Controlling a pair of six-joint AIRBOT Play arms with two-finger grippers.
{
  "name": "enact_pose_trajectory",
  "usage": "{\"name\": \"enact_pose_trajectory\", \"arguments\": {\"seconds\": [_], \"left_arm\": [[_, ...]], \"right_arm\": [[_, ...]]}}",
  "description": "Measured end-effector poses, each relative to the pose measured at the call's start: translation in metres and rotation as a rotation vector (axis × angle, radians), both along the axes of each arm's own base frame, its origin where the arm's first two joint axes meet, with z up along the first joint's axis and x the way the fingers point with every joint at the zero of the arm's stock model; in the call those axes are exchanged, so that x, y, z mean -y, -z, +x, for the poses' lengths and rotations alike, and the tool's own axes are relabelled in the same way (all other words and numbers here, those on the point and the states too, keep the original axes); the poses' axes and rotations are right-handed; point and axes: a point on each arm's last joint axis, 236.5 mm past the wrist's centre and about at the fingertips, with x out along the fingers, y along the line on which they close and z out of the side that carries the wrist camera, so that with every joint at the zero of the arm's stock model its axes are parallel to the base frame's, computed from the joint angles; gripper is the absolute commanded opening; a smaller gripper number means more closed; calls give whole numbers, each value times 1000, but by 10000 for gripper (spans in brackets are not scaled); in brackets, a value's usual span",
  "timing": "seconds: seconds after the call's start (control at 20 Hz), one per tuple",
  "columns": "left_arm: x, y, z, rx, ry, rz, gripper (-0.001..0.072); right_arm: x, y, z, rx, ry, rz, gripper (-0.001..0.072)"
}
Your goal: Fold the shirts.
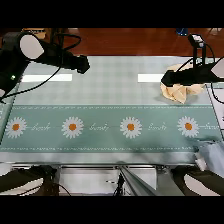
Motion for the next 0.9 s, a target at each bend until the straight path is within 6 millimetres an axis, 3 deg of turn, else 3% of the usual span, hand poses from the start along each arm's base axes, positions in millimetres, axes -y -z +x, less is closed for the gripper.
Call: {"name": "enact_pose_trajectory", "arguments": {"seconds": [0.75,0.9], "left_arm": [[0,0,0,0,0,0,549],[0,0,0,0,0,0,550]], "right_arm": [[0,0,0,0,0,0,595],[1,-5,7,36,9,2,595]]}}
